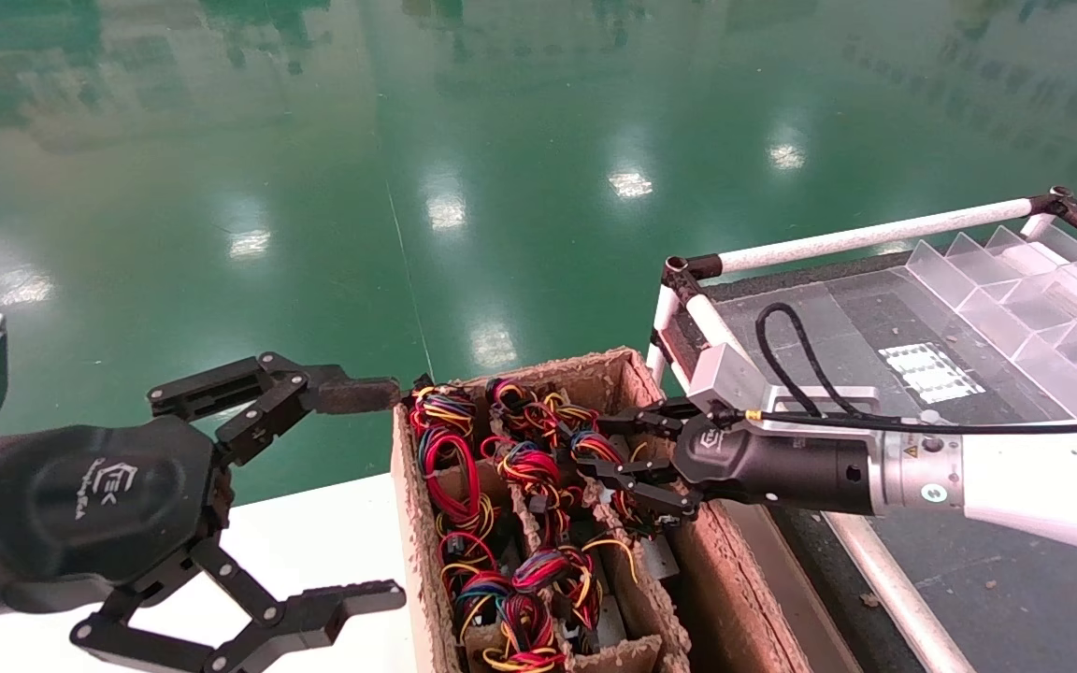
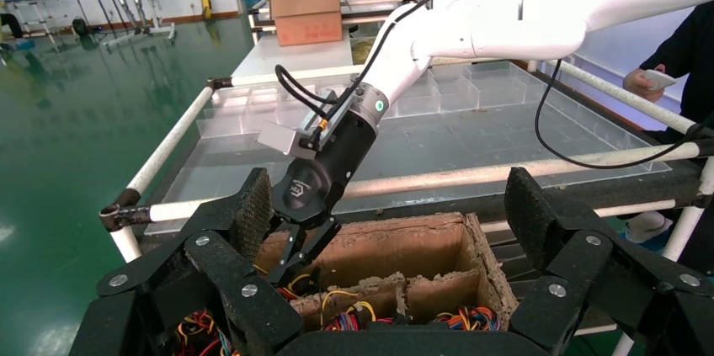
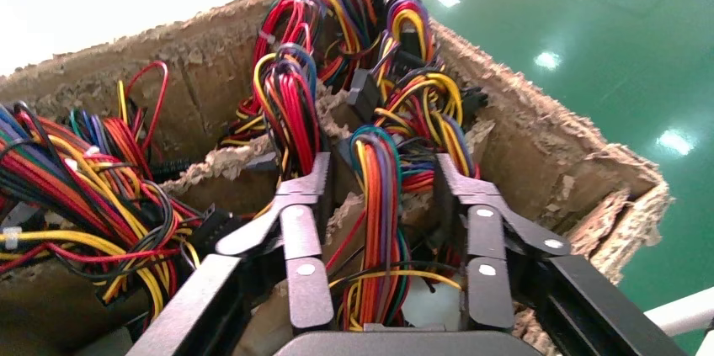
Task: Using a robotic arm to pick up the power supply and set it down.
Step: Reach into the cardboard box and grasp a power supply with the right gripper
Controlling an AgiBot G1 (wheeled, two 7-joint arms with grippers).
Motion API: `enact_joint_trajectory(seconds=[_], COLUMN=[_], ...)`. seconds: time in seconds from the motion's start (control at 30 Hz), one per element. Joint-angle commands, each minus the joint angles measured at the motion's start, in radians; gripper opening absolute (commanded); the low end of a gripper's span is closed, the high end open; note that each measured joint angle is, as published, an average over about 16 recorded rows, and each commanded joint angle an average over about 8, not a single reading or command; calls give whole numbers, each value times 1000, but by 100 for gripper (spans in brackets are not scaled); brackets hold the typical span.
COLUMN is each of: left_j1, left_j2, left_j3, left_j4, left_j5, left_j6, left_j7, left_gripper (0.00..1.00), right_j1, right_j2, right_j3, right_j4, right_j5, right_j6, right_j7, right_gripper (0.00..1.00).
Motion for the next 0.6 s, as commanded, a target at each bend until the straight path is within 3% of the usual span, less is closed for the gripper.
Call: enact_joint_trajectory(seconds=[0.03, 0.6], left_j1=[0, 0], left_j2=[0, 0], left_j3=[0, 0], left_j4=[0, 0], left_j5=[0, 0], left_j6=[0, 0], left_j7=[0, 0], left_gripper=[100, 100], right_j1=[3, -15], right_j2=[-4, 7], right_j3=[-2, 22], right_j4=[-7, -24], right_j5=[-4, 33], right_j6=[2, -16], right_j7=[-7, -56], right_gripper=[0, 0])
